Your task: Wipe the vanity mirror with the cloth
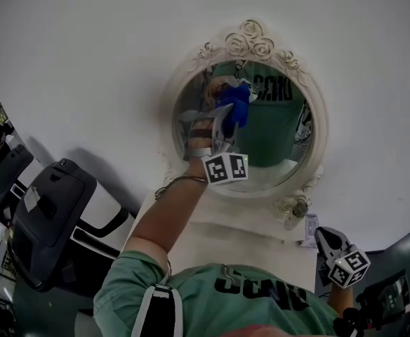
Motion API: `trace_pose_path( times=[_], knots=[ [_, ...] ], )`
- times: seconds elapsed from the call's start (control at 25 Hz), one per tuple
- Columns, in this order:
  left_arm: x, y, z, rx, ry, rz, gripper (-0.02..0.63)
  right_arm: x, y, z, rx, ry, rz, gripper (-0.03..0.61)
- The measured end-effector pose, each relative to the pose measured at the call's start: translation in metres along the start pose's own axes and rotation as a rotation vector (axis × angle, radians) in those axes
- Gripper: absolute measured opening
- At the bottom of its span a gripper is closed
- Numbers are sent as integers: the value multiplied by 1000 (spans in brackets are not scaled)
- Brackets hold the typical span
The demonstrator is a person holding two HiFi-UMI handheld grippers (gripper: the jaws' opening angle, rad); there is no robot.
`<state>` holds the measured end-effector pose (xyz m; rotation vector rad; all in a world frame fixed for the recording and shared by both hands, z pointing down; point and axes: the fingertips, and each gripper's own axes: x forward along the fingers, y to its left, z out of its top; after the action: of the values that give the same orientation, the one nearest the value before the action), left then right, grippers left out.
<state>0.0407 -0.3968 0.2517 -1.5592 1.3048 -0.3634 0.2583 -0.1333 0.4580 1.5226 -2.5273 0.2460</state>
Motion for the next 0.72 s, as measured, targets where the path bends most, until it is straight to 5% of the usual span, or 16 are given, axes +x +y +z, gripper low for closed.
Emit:
trace_pose_path(
  times=[0.12, 0.24, 0.44, 0.72],
  knots=[
    [-17, 30, -83, 17, 155, 47, 52, 11, 13, 4, -19, 15, 29, 12],
    [-27, 49, -128, 53, 243, 76, 52, 18, 22, 8, -31, 25, 45, 12],
    [-18, 36, -154, 118, 294, 45, 52, 22, 28, 11, -44, 33, 47, 11],
    [-10, 27, -150, 24, 300, 52, 51, 13, 16, 4, -26, 40, 15, 12]
  ],
)
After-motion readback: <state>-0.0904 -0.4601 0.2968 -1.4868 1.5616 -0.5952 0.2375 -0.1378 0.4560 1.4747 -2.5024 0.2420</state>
